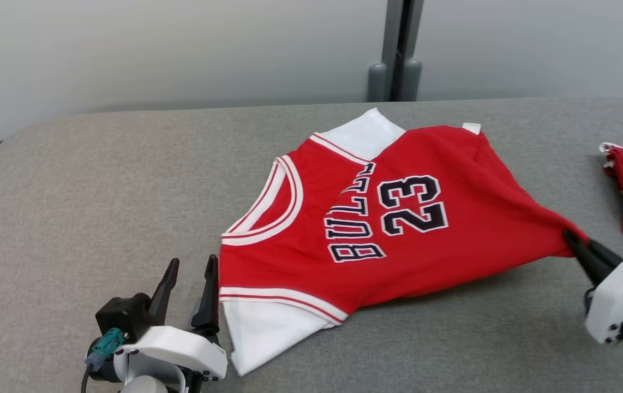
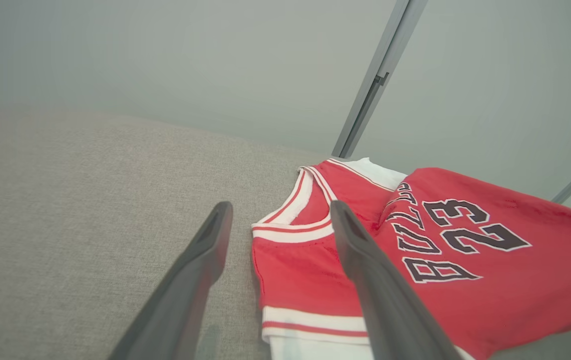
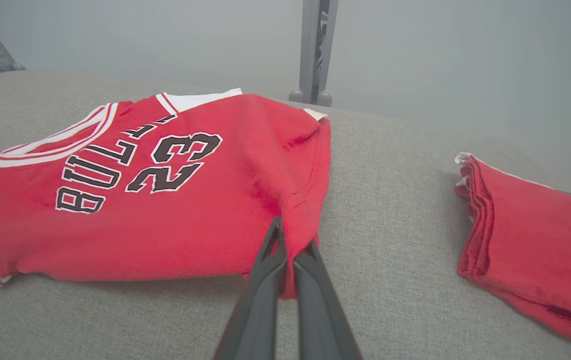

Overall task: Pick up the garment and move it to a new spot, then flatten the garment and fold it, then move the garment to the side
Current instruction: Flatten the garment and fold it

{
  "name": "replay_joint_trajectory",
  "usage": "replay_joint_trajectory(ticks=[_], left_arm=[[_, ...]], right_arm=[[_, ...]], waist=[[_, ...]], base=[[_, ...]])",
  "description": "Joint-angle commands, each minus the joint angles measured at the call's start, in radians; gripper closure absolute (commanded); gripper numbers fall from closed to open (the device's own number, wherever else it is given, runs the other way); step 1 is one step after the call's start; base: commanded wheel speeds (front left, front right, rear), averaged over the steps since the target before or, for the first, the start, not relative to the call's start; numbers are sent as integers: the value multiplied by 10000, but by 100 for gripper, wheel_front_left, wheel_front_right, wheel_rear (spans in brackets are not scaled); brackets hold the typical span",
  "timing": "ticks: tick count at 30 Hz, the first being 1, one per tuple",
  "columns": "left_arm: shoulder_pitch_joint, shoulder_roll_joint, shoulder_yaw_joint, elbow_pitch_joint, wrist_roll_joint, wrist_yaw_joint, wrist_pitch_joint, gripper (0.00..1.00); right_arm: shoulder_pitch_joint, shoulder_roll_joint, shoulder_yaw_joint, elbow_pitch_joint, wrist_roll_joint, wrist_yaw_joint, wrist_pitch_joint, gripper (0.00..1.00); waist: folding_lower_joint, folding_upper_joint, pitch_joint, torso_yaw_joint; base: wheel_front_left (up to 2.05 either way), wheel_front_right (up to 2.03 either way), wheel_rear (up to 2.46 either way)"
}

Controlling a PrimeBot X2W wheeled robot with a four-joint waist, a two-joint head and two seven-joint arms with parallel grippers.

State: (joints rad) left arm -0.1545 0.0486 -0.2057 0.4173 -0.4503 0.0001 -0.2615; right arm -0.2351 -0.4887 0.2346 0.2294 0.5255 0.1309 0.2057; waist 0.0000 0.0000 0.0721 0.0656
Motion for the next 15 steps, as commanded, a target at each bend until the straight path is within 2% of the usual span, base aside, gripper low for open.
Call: replay_joint_trajectory(ticks=[1, 4, 7, 15], left_arm=[[-42, 51, -24, 2, -24, 11, -26, 0], [-181, 50, -140, 28, 3, 47, -27, 0], [-271, 42, -249, 79, 49, 26, -27, 0], [-480, 41, -483, 68, -103, 45, -27, 0]], right_arm=[[-49, -159, -123, -129, -84, -4, 167, 100], [-399, -193, -369, -140, -7, -4, 586, 100], [-903, -326, -408, 385, -264, -4, 808, 100], [-2517, -206, 65, 3116, -867, -4, 395, 100]], waist=[[0, 0, 123, 229], [0, 0, 323, 636], [0, 0, 536, 1088], [0, 0, 1025, 1990]], base=[[0, 0, 0], [0, 0, 0], [0, 0, 0], [0, 0, 0]])
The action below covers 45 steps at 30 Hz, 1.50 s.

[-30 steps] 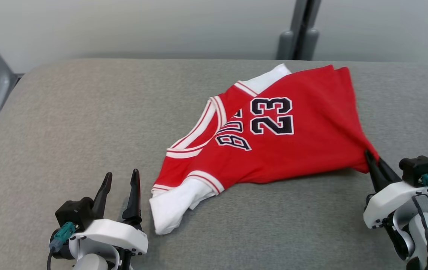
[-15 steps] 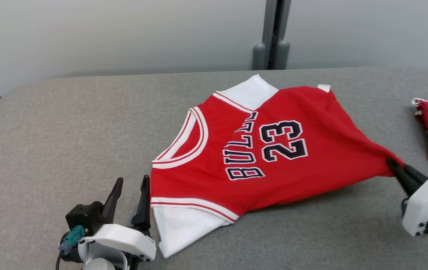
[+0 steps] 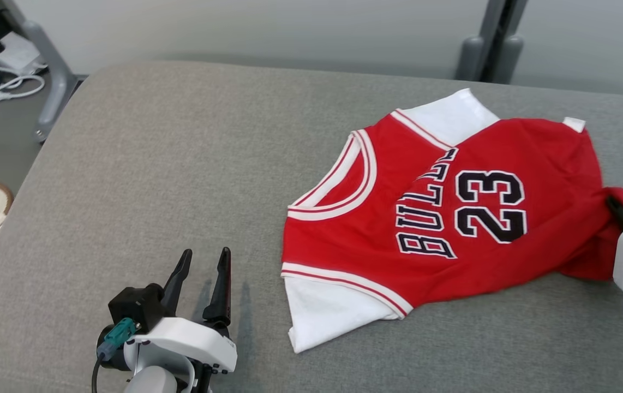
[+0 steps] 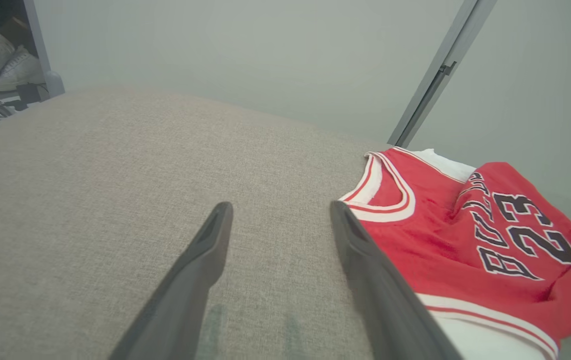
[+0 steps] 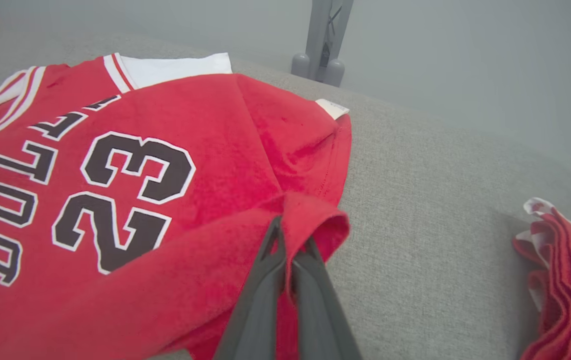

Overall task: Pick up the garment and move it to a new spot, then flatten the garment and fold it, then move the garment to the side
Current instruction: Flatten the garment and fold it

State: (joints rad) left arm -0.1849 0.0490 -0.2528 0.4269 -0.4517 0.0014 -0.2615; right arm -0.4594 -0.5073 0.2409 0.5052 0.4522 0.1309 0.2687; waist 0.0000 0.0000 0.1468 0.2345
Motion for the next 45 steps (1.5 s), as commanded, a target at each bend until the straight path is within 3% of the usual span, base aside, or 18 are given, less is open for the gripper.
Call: replay_joint_trajectory(ticks=[1, 2, 4, 5, 6, 13, 17, 24, 32, 37, 45], left_arm=[[-204, 32, -36, -46, -94, 26, -27, 0], [-204, 32, -36, -46, -94, 26, -27, 0], [-242, 40, -70, -65, -106, 28, -27, 0], [-268, 44, -73, -69, -122, 36, -27, 0], [-295, 39, -89, -71, -131, 42, -27, 0], [-365, 38, -65, -85, -150, 119, -27, 0], [-377, 45, -53, -46, -99, 87, -27, 0], [-164, 43, -13, -38, -98, 148, -27, 0], [320, 40, 31, 53, -14, 99, -27, 0], [563, 40, -245, 390, -357, -51, -27, 0], [-86, 39, -452, 1301, -1181, 31, 356, 0]], right_arm=[[-464, 19, 55, 714, -262, -4, -407, 82], [-464, 19, 55, 714, -262, -4, -407, 82], [-821, 124, 135, 1401, -596, -4, -927, 67], [-1004, 154, 49, 1772, -797, -4, -1252, 46], [-1129, 258, 6, 2199, -948, -4, -1464, 0], [-1754, 933, 393, 4096, -1810, -4, -2413, 0], [-1733, 1128, 1411, 4550, -2127, -4, -2489, 0], [-1666, 1292, 727, 4682, -1661, -4, -3999, 0], [-576, 1574, -575, 3519, -1276, -4, -5218, 0], [521, 2280, -1709, 1947, -1720, -4, -5345, 0], [1162, 3048, -2041, 489, -2400, -4, -5152, 0]], waist=[[0, 0, 338, 355], [0, 0, 338, 355], [0, 0, 436, 419], [0, 0, 471, 433], [0, 0, 495, 444], [0, 0, 471, 126], [0, 0, 287, -243], [0, 0, -173, -768], [0, 0, -645, -1008], [0, 0, -732, -1262], [0, 0, -467, -1934]], base=[[0, 0, 0], [0, 0, 0], [0, 0, 0], [0, 0, 0], [0, 0, 0], [0, 0, 0], [0, 0, 0], [0, 0, 0], [0, 0, 0], [0, 0, 0], [0, 0, 0]])
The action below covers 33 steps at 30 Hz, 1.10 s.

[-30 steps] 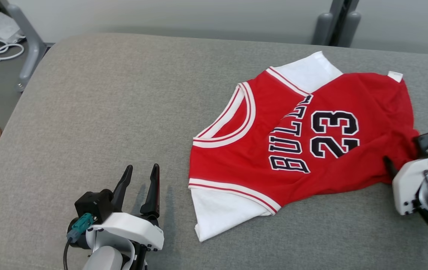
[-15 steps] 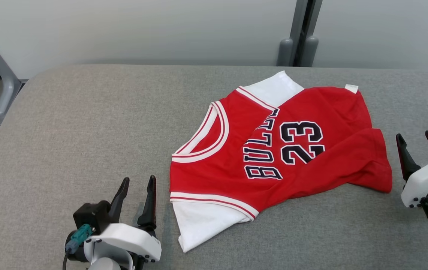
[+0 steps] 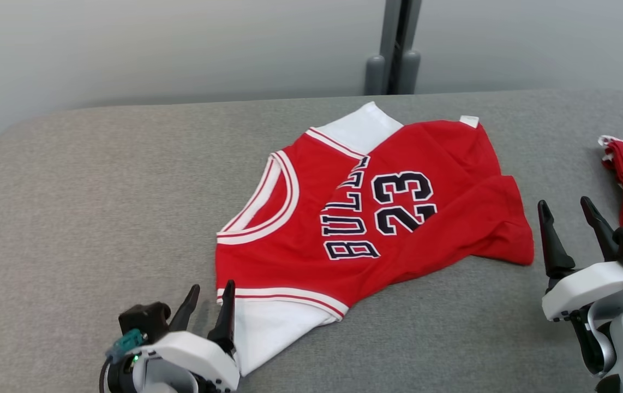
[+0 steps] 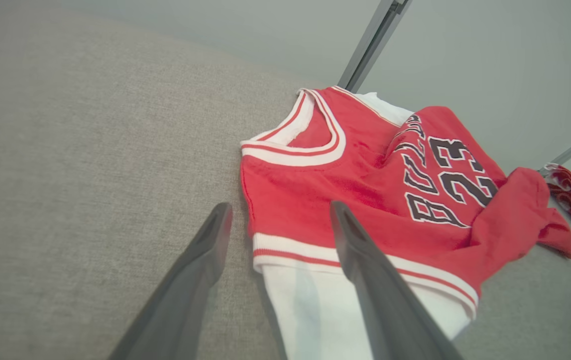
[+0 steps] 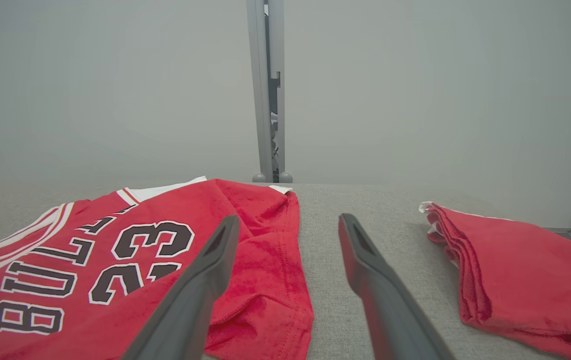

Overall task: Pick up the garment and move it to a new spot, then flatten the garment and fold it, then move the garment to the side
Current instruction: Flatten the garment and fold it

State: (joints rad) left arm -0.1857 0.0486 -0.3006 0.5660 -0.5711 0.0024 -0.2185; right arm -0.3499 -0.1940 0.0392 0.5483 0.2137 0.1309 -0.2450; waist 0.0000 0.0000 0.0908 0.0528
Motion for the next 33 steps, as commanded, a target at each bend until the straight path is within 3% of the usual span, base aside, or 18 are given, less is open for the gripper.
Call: replay_joint_trajectory(ticks=[1, 8, 14, 15, 16, 25, 33], left_arm=[[-193, 47, 22, 69, -105, 9, 31, 0], [-1429, 186, 227, 1312, -330, 352, 743, 0], [-2217, 334, 187, 2201, -415, 198, 1270, 0], [-2319, 344, 213, 2309, -490, 146, 1353, 61], [-2429, 394, 244, 2380, -516, 77, 1369, 100], [-3515, 866, 430, 2274, -565, -422, 765, 100], [-4692, 1433, 562, 2586, -344, -254, 470, 100]], right_arm=[[138, -42, -43, -106, -77, -4, 76, 0], [385, 237, -211, -1032, -368, -4, 390, 0], [506, 391, -331, -1477, -536, -4, 509, 0], [511, 408, -353, -1527, -563, -4, 516, 0], [511, 423, -368, -1565, -587, -4, 525, 0], [499, 609, -441, -1705, -745, -4, 544, 0], [345, 763, -200, -1540, -881, -4, 505, 0]], waist=[[0, 0, 147, -213], [0, 0, 591, -882], [0, 0, 903, -1242], [0, 0, 934, -1275], [0, 0, 958, -1299], [0, 0, 1064, -1398], [0, 0, 1177, -1490]], base=[[0, 0, 0], [0, 0, 0], [0, 0, 0], [0, 0, 0], [0, 0, 0], [0, 0, 0], [0, 0, 0]])
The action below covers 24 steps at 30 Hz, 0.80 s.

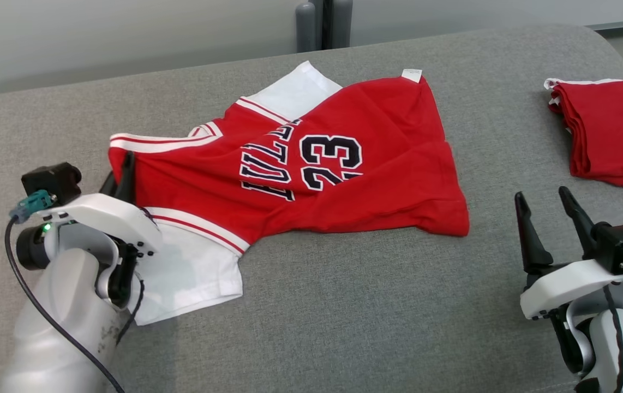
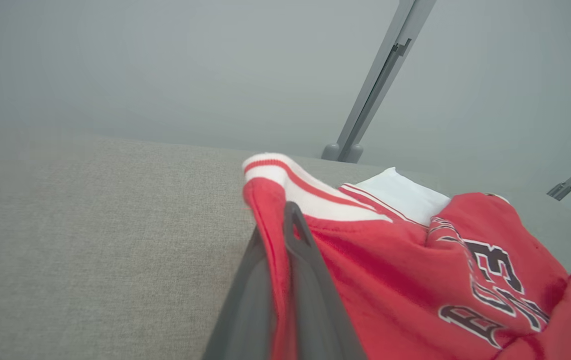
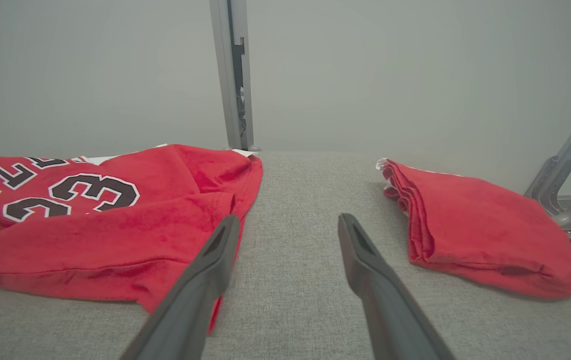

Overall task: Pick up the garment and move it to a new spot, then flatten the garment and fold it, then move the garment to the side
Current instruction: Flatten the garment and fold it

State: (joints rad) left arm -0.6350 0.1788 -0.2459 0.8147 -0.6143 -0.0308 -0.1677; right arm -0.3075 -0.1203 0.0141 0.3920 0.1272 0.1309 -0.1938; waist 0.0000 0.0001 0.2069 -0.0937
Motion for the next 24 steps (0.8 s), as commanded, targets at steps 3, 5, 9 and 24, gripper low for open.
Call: replay_joint_trajectory(ticks=[3, 5, 9, 24], left_arm=[[-487, 134, 136, 656, -176, 1, 276, 55], [-710, 335, 245, 1145, -186, 152, 358, 0], [-1034, 536, 188, 1719, 38, 262, -212, 0], [959, 139, 518, 769, -33, -276, -959, 0]], right_arm=[[-136, 59, 136, 130, -59, -4, -48, 0], [-166, 99, 235, 210, -75, -4, -66, 0], [-248, 136, 377, 353, -94, -4, -117, 0], [204, 55, 125, 302, -46, -4, -335, 0]], waist=[[0, -1, 33, -74], [0, -1, 25, -91], [0, -1, -48, -104], [0, -1, -768, 955]], base=[[0, 0, 0], [0, 0, 0], [0, 0, 0], [0, 0, 0]])
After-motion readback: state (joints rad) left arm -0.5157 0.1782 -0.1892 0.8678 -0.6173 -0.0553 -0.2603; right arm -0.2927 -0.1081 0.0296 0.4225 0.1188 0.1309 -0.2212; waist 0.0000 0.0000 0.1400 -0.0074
